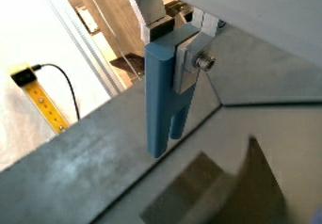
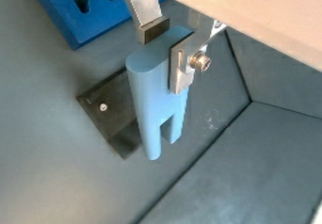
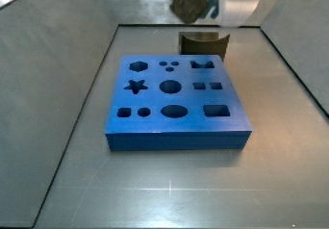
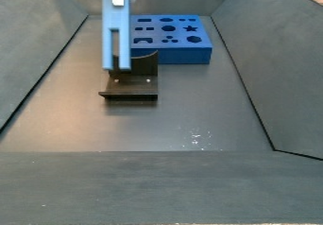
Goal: Pick up the square-circle object. Move up. Place the square-circle object on the fixture. Regrasp the square-circle object. Move to above the board. Insert the square-circle object.
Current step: Move to above the board.
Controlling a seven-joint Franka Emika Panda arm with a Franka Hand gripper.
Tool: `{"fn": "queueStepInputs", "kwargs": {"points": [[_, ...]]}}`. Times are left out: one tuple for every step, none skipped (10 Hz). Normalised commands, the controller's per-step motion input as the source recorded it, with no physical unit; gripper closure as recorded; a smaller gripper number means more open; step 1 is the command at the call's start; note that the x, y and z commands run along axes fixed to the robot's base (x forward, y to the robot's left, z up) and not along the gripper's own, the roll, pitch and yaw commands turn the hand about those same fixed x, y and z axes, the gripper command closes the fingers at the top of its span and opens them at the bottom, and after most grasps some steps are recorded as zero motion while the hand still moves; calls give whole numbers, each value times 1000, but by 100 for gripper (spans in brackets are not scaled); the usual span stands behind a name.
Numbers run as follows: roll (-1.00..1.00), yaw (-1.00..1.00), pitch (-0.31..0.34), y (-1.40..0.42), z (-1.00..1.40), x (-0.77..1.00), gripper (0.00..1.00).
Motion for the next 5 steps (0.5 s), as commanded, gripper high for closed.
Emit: {"fn": "queueStepInputs", "kwargs": {"points": [[-37, 78, 39, -5, 1000, 142, 100], [-40, 65, 44, -4, 1000, 134, 100], [-42, 46, 63, -9, 1000, 114, 100], [-47, 37, 81, -15, 982, 94, 100], [-51, 33, 101, -12, 780, 59, 100]]}}
